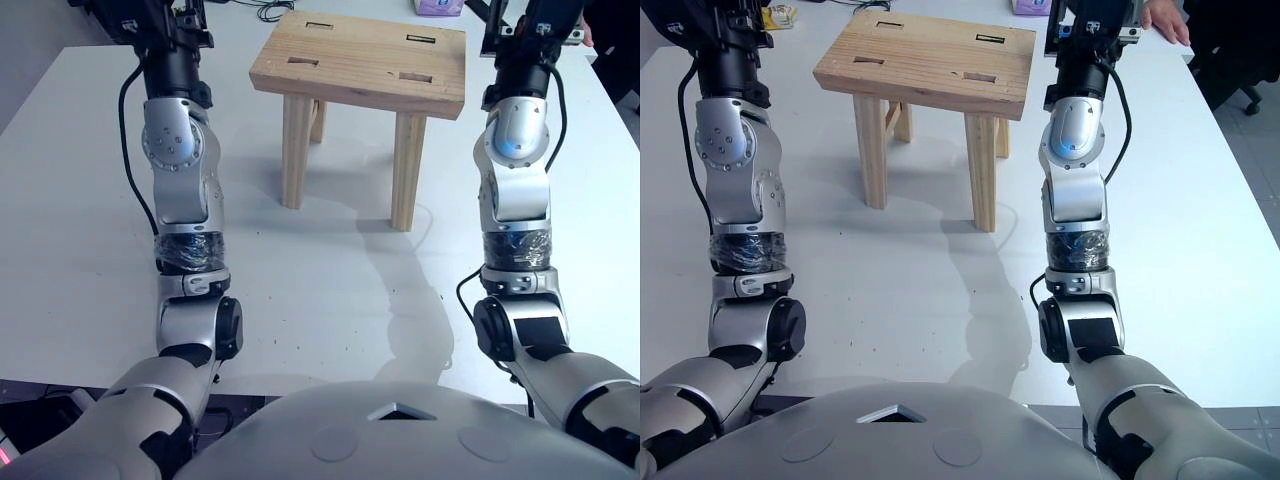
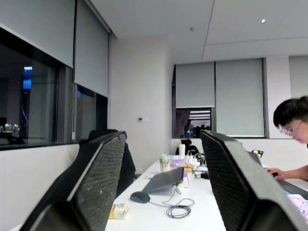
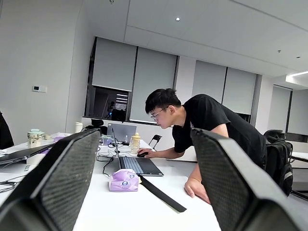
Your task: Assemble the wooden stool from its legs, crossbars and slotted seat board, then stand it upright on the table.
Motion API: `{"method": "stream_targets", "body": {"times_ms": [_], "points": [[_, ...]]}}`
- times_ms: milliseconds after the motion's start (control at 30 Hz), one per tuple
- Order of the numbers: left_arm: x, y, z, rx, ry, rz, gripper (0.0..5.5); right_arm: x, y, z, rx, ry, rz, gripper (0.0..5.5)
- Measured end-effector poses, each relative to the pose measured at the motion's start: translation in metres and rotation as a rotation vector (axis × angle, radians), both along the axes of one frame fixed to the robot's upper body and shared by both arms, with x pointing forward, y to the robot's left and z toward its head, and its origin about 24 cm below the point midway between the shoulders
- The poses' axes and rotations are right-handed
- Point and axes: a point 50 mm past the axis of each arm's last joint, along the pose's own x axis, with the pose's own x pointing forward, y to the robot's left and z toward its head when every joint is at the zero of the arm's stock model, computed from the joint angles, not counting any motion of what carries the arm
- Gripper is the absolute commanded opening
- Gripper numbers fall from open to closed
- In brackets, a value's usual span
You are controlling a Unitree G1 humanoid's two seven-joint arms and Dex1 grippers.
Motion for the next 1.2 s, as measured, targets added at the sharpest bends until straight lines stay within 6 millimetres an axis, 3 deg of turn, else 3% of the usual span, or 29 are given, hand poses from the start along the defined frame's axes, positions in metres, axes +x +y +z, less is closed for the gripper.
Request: {"method": "stream_targets", "body": {"times_ms": [300, 633, 800, 1200], "points": [[-0.011, -0.005, -0.013, 0.000, 0.005, -0.002, 2.86, -0.002, 0.005, 0.004, 0.003, -0.035, 0.041, 3.46], [-0.012, -0.006, -0.006, -0.043, -0.002, -0.023, 2.86, -0.006, 0.005, 0.013, -0.020, -0.076, 0.035, 3.46], [-0.006, -0.013, 0.012, -0.042, -0.068, -0.043, 2.86, -0.004, 0.004, 0.024, -0.007, -0.115, 0.009, 3.46], [0.000, -0.017, 0.014, -0.032, -0.085, -0.039, 2.86, 0.004, 0.012, 0.026, 0.012, -0.127, 0.026, 3.46]]}}
